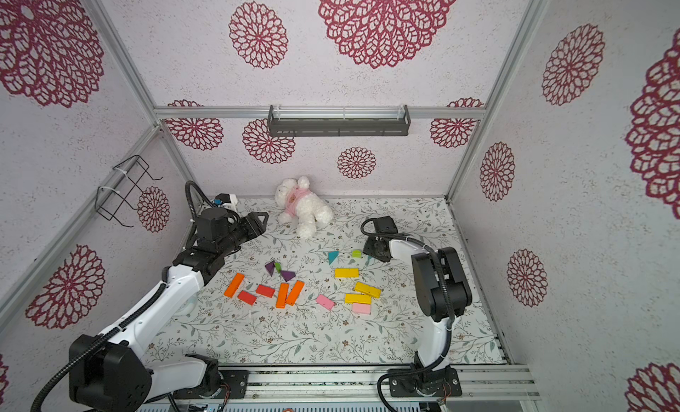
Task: Assemble a carrot with building blocks
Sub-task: Assemble the building block at the center of the board.
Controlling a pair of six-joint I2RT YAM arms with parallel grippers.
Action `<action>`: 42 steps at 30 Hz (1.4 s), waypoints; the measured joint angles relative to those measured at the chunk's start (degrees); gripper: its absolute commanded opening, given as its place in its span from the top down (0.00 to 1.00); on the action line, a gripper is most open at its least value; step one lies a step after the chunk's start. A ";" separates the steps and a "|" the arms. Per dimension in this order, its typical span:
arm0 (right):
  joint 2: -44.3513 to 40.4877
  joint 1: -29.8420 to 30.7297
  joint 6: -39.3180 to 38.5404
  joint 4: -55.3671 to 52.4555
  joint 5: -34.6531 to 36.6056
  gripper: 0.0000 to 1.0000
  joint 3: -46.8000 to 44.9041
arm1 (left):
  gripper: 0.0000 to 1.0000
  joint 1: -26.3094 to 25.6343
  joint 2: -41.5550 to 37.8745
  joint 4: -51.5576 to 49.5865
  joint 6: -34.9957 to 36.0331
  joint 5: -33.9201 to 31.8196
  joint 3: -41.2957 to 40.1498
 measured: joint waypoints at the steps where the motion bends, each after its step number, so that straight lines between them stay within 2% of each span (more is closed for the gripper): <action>1: -0.31 0.07 0.48 0.61 -0.70 0.48 -0.48 | 0.36 -0.07 -0.22 0.00 0.00 0.02 0.00; 12: -0.70 0.81 3.06 2.58 -4.68 0.48 -1.90 | 0.36 -0.44 -0.92 0.00 0.00 0.00 -0.02; 18: -1.75 0.92 2.95 1.99 -4.28 0.47 -1.92 | 0.36 -0.52 -0.92 0.00 0.02 -0.04 0.00; 23: -6.67 1.99 1.77 -1.18 -0.74 0.45 -1.79 | 0.36 -0.52 -1.01 -0.02 0.02 -0.22 0.00; 26: -8.94 4.81 -0.04 -4.94 3.26 0.45 0.46 | 0.36 -0.52 -1.03 -0.02 0.02 -0.20 -0.02; 32: -7.08 15.45 -2.99 -9.05 8.37 0.45 8.41 | 0.36 -0.52 -1.01 -0.07 0.02 -0.37 -0.02; 38: 4.55 24.15 -6.95 -12.59 14.27 0.30 19.54 | 0.35 -0.55 -0.87 -0.22 0.31 -1.42 -0.02; 42: 12.20 27.32 -10.84 -16.70 21.62 0.27 25.46 | 0.35 -0.55 -0.87 -0.31 0.72 -2.32 0.00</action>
